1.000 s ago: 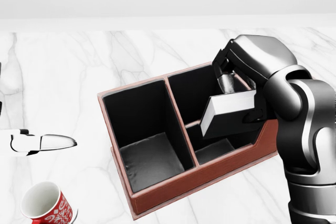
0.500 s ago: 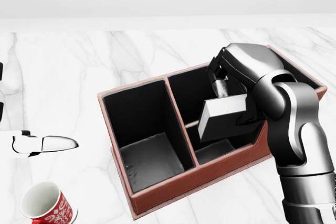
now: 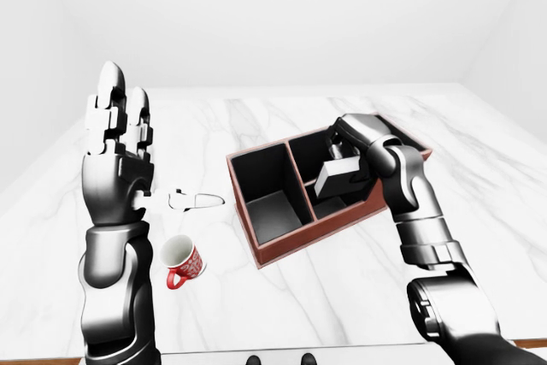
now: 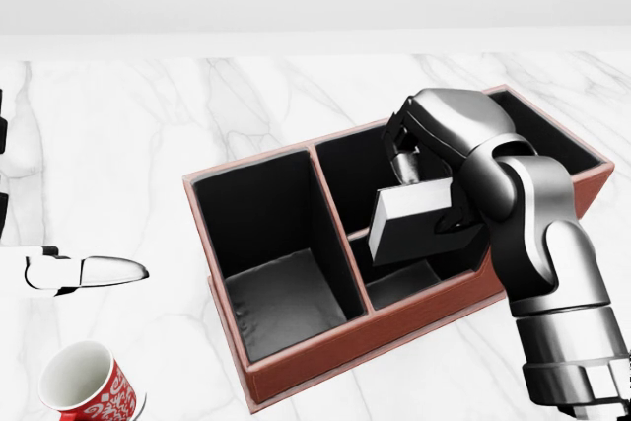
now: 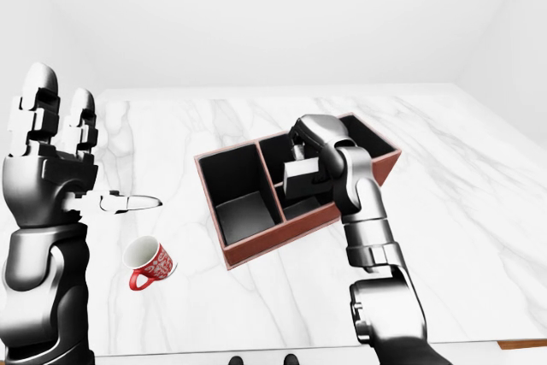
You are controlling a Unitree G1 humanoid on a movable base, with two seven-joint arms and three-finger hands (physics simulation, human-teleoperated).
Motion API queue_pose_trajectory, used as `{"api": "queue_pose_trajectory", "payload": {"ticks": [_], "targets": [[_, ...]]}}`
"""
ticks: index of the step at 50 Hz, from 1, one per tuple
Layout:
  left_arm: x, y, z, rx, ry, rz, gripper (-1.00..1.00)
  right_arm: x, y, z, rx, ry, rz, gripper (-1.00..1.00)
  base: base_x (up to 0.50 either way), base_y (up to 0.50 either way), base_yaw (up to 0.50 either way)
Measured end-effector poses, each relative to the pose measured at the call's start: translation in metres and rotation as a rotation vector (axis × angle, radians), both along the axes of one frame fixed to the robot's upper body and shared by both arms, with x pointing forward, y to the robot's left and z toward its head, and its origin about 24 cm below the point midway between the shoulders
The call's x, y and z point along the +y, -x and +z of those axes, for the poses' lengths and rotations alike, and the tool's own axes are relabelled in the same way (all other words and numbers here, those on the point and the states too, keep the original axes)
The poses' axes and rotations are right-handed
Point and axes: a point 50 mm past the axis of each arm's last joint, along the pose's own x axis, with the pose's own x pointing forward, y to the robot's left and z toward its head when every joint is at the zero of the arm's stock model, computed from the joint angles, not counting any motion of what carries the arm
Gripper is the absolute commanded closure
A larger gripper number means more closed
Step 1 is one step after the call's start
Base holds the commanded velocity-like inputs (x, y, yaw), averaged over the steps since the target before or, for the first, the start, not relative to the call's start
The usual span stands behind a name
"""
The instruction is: Pick up the book and place it in the back compartment of the caddy.
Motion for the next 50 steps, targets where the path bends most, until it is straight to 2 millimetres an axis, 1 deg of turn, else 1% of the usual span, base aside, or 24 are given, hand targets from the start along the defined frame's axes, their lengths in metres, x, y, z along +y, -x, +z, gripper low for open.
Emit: {"api": "queue_pose_trajectory", "payload": {"ticks": [35,50], "targets": [[-0.001,0.002,0.002,-0.010,-0.002,-0.003,-1.00,-0.007,-0.019,-0.020,0.030,0.001,-0.035,1.00,0.00,0.00,0.00],[-0.001,0.002,0.002,-0.012,-0.004,-0.004,-1.00,-0.011,-0.025,-0.034,0.052,-0.014,-0.069,1.00,0.00,0.00,0.00]]}}
